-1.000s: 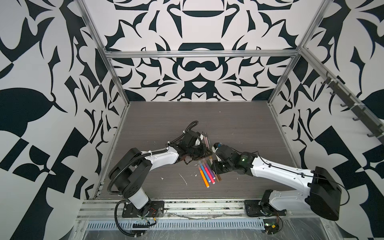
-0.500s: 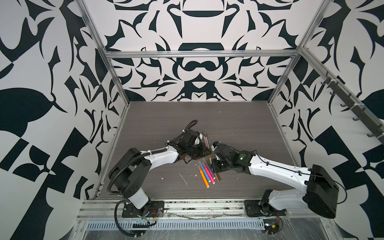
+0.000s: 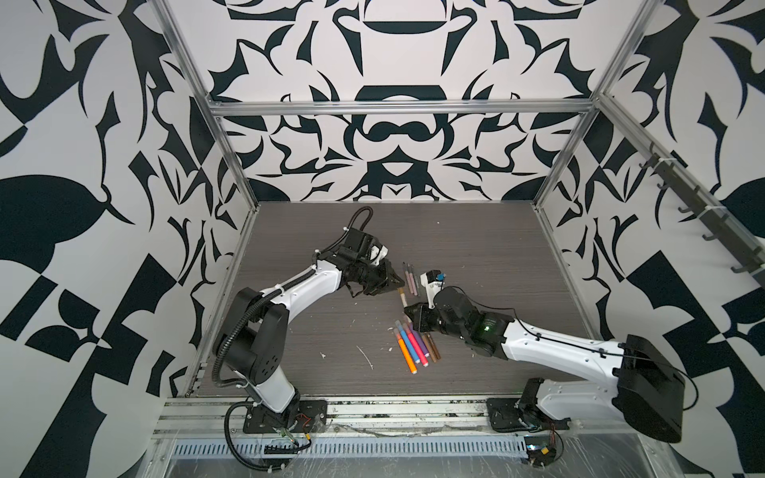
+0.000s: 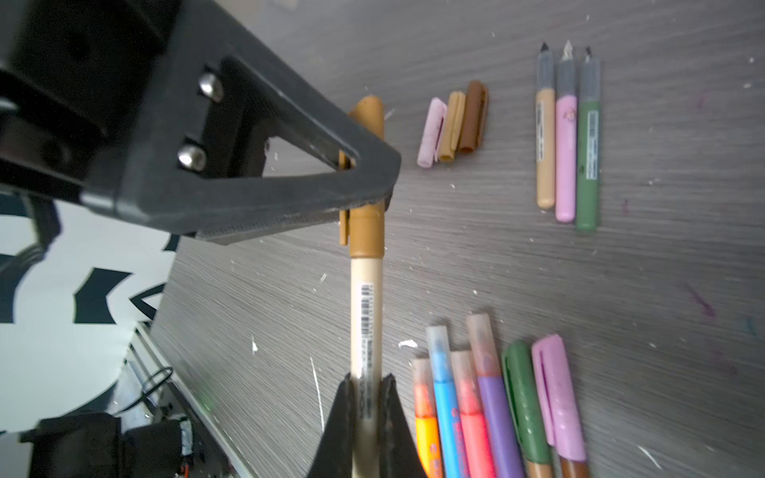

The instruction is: Open the pen caps

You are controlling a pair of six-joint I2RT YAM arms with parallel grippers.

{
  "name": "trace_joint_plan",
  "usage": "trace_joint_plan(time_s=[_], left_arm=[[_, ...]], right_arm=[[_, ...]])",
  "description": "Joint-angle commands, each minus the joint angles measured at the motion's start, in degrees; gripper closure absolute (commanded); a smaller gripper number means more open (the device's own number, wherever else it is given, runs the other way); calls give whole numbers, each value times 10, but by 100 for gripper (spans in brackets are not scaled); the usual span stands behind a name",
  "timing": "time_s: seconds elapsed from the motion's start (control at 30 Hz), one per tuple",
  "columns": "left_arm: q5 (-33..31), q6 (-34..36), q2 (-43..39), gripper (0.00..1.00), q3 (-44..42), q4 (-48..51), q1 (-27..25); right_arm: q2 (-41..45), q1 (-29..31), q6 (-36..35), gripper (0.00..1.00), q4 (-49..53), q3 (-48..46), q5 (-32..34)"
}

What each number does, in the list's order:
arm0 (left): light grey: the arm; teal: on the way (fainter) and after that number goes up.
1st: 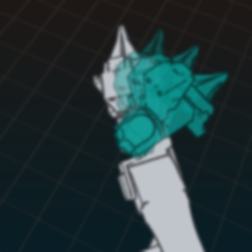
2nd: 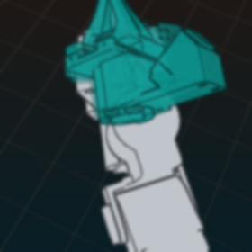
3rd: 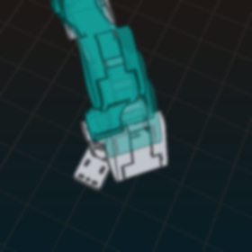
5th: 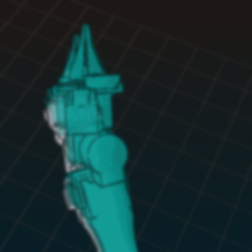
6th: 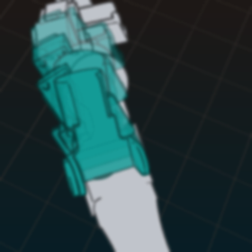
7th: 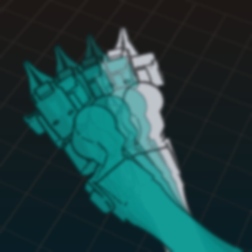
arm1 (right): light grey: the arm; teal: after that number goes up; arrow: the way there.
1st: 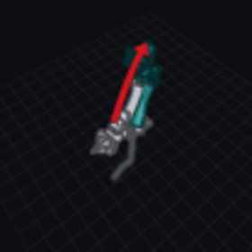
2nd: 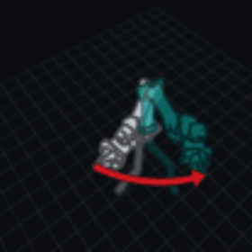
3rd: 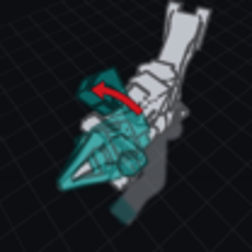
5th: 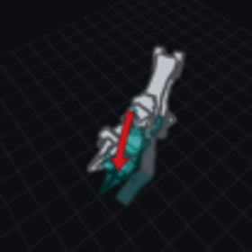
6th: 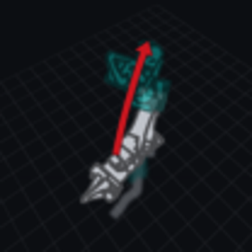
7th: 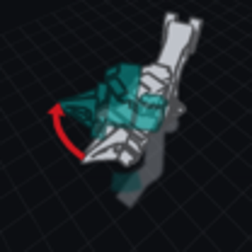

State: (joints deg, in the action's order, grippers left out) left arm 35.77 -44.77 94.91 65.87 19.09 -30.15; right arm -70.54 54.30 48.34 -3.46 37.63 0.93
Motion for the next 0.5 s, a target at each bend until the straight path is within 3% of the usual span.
trace_joint_plan(time_s=[0.0,0.2,0.3,0.47], left_arm=[[-132,57,12,100,53,-41,56],[-113,48,23,100,45,-56,69],[-133,43,17,100,40,-51,72],[-134,36,35,100,51,-59,112]], right_arm=[[27,36,17,100,142,-27,-78],[28,35,17,100,134,-19,-86],[22,35,13,100,132,-11,-92],[20,36,23,100,113,-17,-101]])
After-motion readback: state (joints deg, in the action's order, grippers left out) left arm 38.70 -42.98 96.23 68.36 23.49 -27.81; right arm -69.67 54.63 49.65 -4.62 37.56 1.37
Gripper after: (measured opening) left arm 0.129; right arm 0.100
